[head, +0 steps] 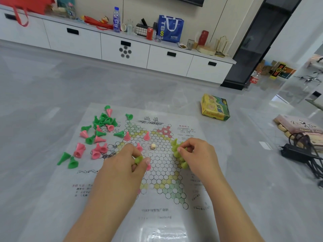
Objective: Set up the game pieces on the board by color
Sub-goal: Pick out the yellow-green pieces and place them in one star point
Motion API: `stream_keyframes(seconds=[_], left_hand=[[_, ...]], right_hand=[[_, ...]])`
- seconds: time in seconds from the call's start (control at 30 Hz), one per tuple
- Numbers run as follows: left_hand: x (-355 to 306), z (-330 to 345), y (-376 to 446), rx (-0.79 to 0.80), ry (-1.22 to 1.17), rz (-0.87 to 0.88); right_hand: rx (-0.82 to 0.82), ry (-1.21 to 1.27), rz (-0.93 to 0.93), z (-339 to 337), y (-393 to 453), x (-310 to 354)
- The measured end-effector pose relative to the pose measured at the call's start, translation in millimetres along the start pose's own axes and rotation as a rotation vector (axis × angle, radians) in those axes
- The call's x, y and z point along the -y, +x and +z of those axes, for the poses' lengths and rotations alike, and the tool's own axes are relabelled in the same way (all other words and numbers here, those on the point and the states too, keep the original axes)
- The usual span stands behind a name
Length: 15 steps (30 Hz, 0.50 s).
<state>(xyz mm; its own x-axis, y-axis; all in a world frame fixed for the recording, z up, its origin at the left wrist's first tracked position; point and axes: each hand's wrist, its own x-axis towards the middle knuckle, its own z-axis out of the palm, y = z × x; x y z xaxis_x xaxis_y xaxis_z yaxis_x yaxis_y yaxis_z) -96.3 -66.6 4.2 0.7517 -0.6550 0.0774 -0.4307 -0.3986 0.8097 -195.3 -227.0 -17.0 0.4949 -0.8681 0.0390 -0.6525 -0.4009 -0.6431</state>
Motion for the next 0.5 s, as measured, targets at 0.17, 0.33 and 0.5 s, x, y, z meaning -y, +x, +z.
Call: stream_keyframes(seconds=[0.17, 0.33, 0.5], left_hand=[[0.5, 0.5, 0.8, 0.018, 0.007, 0.012], [1.2, -1.4, 2.0, 0.025, 0.016, 0.007], [3.4, -3.3, 3.6, 0.012, 0.011, 0.001]], right_hand=[[-0.003, -0.017, -0.016, 1.4, 2.0, -0.6], [-0.008, -0.04, -0.035, 2.8, 2.3, -2.5], [-0.005, -0.02, -0.031, 4.3, 2.3, -2.8]])
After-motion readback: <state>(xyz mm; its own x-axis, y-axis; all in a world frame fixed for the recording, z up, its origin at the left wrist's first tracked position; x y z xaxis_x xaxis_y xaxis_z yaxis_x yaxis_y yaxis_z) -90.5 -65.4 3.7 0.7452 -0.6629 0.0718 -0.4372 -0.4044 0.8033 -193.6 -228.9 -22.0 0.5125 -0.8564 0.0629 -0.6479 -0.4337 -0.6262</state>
